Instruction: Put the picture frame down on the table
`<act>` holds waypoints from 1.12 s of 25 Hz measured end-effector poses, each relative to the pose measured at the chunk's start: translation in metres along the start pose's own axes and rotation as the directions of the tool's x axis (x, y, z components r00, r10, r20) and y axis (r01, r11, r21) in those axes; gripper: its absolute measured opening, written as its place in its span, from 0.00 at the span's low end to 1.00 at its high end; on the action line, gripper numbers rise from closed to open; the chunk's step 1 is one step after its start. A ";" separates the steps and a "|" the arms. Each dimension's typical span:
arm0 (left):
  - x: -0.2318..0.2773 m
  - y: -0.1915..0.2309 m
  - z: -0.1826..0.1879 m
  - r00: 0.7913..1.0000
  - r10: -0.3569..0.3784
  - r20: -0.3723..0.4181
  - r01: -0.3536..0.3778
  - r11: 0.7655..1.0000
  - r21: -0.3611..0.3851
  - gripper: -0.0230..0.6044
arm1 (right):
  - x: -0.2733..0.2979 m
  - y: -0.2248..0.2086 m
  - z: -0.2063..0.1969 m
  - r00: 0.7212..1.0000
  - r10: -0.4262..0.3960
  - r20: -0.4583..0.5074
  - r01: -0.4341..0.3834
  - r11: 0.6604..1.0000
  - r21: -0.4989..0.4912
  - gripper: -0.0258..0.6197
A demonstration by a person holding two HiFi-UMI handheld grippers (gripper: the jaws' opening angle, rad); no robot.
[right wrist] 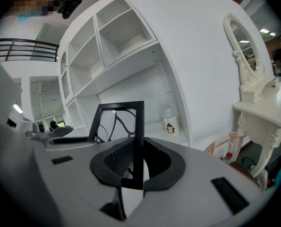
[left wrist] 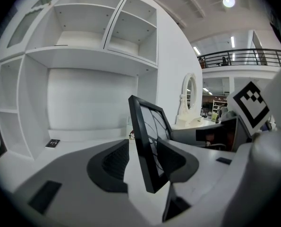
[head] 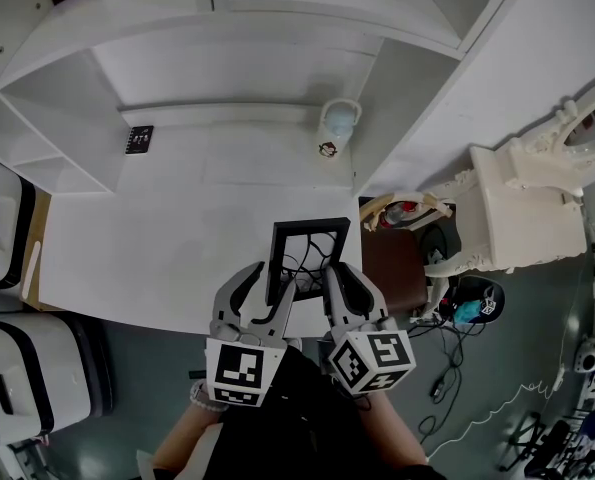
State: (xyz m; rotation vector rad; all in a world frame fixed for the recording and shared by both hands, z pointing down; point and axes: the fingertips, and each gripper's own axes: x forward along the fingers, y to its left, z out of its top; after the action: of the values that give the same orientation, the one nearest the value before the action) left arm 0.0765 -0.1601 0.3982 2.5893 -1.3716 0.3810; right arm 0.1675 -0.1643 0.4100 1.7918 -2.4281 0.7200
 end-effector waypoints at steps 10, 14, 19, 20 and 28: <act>0.005 0.003 -0.008 1.000 0.018 -0.010 -0.018 1.000 -0.012 0.19 | 0.002 -0.007 -0.015 0.999 -0.029 -0.043 0.029 1.000 0.001 0.14; 0.015 0.001 -0.024 0.999 0.002 -0.046 -0.003 1.000 -0.026 0.19 | 0.006 -0.018 -0.030 0.996 -0.042 -0.080 0.043 0.999 0.015 0.14; 0.032 0.000 -0.052 0.993 -0.021 -0.115 0.012 0.997 -0.080 0.19 | 0.015 -0.034 -0.052 0.989 -0.054 -0.137 0.056 0.998 0.016 0.14; 0.036 0.000 -0.059 0.991 -0.024 -0.130 0.012 0.996 -0.091 0.18 | 0.018 -0.037 -0.056 0.987 -0.056 -0.148 0.059 0.998 0.013 0.14; 0.072 0.012 -0.108 0.968 -0.064 -0.243 0.020 0.983 -0.182 0.18 | 0.049 -0.063 -0.096 0.963 -0.063 -0.262 0.067 0.998 0.007 0.14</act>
State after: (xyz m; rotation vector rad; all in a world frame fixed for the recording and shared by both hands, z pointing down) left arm 0.0905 -0.1924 0.5233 2.3310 -1.2044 0.5292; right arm 0.1858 -0.1854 0.5320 1.6513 -2.1899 0.9076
